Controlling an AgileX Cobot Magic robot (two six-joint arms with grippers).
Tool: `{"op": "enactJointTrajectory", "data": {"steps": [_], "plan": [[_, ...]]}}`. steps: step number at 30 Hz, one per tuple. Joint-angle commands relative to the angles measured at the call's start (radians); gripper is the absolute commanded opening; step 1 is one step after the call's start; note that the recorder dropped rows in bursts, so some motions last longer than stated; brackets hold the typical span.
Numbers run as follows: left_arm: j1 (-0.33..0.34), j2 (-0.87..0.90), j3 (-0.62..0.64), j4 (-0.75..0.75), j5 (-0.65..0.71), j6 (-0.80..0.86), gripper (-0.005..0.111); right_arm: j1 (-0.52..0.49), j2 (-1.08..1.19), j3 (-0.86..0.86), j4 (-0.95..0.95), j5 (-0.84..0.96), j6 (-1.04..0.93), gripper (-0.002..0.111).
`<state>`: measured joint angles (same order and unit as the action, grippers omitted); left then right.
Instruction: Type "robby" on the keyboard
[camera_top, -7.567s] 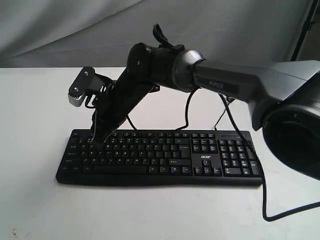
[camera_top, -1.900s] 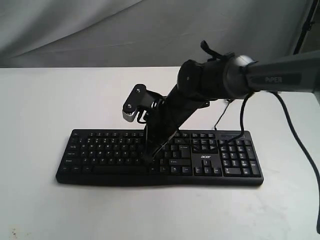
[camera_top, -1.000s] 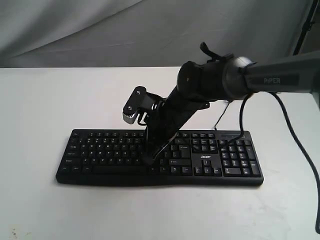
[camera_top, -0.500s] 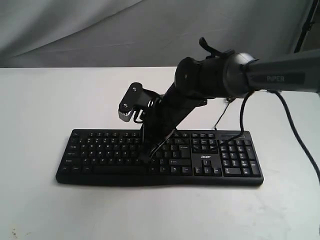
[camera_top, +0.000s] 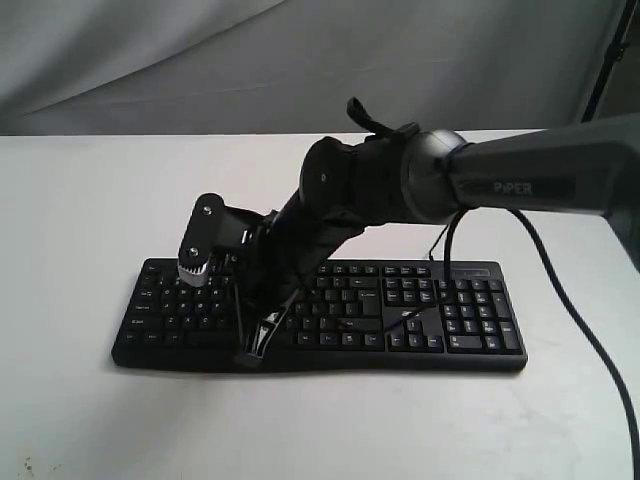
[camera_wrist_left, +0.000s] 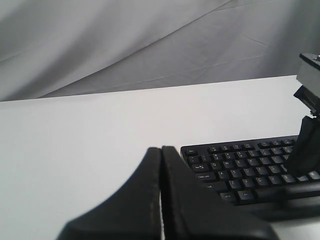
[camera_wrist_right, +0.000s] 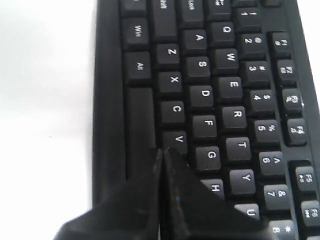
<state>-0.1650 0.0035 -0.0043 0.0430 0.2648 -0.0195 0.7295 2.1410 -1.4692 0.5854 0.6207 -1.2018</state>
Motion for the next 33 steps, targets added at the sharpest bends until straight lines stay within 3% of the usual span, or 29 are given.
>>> {"op": "enactJointTrajectory", "data": {"steps": [1,9,33], "plan": [[-0.006,-0.003,0.004,0.005,-0.005,-0.003,0.0,0.001,-0.008,0.002,0.053,0.024,-0.115,0.0],[-0.006,-0.003,0.004,0.005,-0.005,-0.003,0.0,-0.006,-0.008,0.002,0.092,0.023,-0.215,0.0],[-0.006,-0.003,0.004,0.005,-0.005,-0.003,0.0,-0.023,0.028,0.002,0.097,-0.073,-0.154,0.0]]}}
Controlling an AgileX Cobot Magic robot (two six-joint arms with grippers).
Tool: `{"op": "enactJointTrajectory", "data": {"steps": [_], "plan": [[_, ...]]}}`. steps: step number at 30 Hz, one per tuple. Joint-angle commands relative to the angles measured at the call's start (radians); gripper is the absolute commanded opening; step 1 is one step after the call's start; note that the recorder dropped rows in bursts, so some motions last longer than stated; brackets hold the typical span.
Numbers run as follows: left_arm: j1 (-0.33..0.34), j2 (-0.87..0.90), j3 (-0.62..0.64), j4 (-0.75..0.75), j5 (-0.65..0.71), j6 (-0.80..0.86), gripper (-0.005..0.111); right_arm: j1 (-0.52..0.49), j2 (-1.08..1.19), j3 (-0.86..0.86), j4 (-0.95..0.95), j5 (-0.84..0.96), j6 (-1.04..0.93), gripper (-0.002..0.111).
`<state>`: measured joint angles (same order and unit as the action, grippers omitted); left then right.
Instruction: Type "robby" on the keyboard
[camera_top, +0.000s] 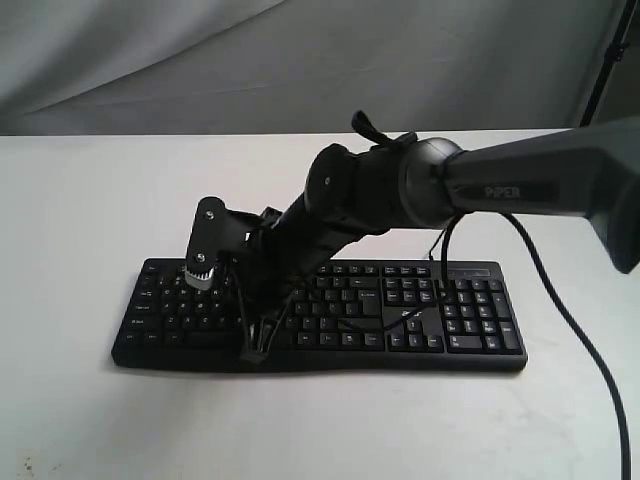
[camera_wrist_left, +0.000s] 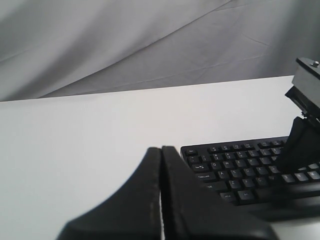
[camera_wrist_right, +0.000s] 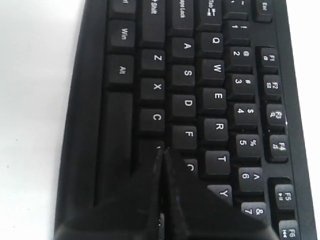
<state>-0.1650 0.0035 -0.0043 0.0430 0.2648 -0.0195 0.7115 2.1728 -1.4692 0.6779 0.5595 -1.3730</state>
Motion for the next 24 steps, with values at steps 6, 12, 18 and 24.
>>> {"op": "enactJointTrajectory", "data": {"steps": [6,12,18,24], "plan": [[-0.006,-0.003,0.004,0.005,-0.005,-0.003,0.0,-0.005,-0.002,0.002,0.002,-0.02,0.042,0.0],[-0.006,-0.003,0.004,0.005,-0.005,-0.003,0.0,-0.005,-0.002,0.002,0.002,-0.02,0.051,0.0],[-0.006,-0.003,0.004,0.005,-0.005,-0.003,0.0,-0.005,-0.002,0.002,-0.024,-0.014,0.072,0.0],[-0.006,-0.003,0.004,0.005,-0.005,-0.003,0.0,-0.005,-0.002,0.002,-0.024,-0.004,0.072,0.0]]}}
